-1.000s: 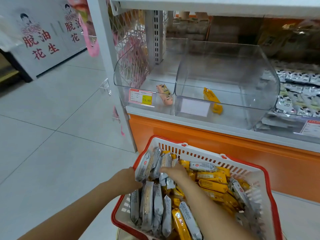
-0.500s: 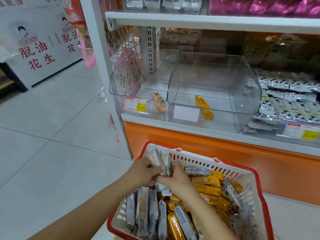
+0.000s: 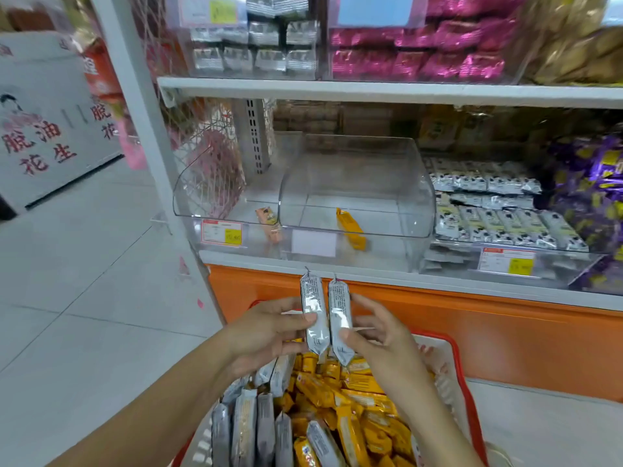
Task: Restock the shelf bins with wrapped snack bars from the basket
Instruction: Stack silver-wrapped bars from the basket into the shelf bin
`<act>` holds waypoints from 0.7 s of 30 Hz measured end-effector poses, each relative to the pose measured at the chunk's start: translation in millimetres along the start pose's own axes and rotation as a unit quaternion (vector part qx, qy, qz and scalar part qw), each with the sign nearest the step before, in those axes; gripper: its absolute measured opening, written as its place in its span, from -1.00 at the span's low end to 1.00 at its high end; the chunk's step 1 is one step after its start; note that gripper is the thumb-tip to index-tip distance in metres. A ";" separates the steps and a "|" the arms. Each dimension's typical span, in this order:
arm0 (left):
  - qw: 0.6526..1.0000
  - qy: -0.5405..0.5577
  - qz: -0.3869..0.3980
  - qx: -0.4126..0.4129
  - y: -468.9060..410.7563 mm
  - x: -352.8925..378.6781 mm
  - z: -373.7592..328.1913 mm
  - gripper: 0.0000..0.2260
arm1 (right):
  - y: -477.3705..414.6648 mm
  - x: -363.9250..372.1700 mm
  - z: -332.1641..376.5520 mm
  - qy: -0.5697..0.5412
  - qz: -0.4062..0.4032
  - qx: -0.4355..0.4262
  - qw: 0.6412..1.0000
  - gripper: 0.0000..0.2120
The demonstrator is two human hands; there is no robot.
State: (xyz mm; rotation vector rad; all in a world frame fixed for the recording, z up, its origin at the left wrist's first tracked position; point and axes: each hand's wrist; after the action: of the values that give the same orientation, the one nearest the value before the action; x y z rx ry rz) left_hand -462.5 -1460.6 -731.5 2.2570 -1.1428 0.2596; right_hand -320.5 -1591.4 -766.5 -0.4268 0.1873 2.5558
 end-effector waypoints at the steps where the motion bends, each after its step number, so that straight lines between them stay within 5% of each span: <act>1: 1.000 0.009 0.010 0.000 -1.7 4.0 -0.2 -0.59 | 0.6 -3.9 2.1 -0.002 -0.035 -0.007 0.999 -0.53; 6: 0.997 0.028 0.077 0.010 -8.1 31.9 0.0 -0.69 | 4.9 -20.9 7.8 0.034 -0.126 -0.036 0.991 -0.53; 19: 0.977 0.074 0.201 0.024 -49.0 93.0 -14.9 -0.68 | 10.5 -68.2 19.2 0.003 -0.216 -0.078 0.973 -0.73; 21: 0.972 0.089 0.218 0.016 -56.3 103.7 -14.6 -0.65 | 10.7 -73.3 18.9 0.016 -0.227 -0.083 0.970 -0.64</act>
State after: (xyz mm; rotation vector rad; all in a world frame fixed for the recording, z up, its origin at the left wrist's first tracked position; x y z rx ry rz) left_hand -353.5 -1495.9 -699.8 1.9385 -1.5326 0.6456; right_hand -272.0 -1632.1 -723.5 -0.5075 -0.1059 2.1191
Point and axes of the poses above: each hand's wrist, its own y-axis away from the middle knuckle, its own x-axis out of the palm, z = x × y, and after that the axes turned 9 degrees about y, right-handed
